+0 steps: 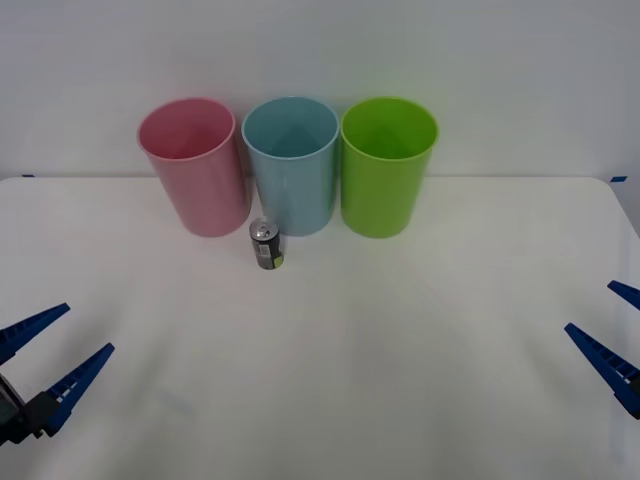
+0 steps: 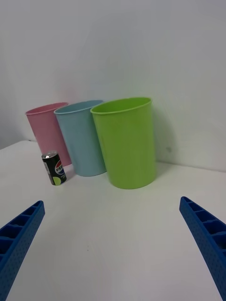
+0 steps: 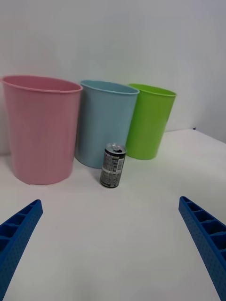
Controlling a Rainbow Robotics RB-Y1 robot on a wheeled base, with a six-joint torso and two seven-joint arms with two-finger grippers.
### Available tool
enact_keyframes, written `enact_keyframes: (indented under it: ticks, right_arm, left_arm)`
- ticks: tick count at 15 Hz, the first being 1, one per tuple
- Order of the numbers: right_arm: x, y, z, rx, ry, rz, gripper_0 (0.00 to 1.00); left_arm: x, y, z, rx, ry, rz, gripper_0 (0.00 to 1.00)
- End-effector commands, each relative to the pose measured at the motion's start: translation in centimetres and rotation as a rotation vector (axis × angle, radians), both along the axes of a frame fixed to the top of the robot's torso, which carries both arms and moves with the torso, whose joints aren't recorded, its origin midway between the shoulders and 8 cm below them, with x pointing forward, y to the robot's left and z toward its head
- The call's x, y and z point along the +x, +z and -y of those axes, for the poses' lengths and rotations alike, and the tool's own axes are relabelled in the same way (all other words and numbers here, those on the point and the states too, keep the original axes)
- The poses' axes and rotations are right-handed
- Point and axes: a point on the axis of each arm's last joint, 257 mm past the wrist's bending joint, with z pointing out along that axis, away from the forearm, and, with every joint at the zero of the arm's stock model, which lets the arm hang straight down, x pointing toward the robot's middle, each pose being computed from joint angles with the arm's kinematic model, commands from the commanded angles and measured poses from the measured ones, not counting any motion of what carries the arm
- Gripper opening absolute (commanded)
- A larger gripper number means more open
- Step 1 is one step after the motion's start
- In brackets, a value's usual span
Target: Grasp the object on the table and drop it into the matching bin: aluminum can to the light blue bin, PET bottle to the pink bin.
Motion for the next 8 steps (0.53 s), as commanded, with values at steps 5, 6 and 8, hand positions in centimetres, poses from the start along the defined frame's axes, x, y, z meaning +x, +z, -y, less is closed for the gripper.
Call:
enact_keyframes:
  ticks: [5, 6, 8]
  right_arm:
    - [0.0, 0.0, 0.0, 0.0, 0.0, 0.0, 1.0]
    - [0.0, 0.0, 0.0, 0.0, 0.0, 0.0, 1.0]
    - [0.0, 0.0, 0.0, 0.0, 0.0, 0.0, 1.0]
  left_arm:
    - [3.9, -1.4, 3.7, 0.063, -0.006, 0.015, 1.0]
    - [4.7, -1.6, 4.3, 0.073, -0.002, 0.015, 1.0]
    - [6.1, -2.1, 5.8, 0.08, -0.002, 0.009, 1.0]
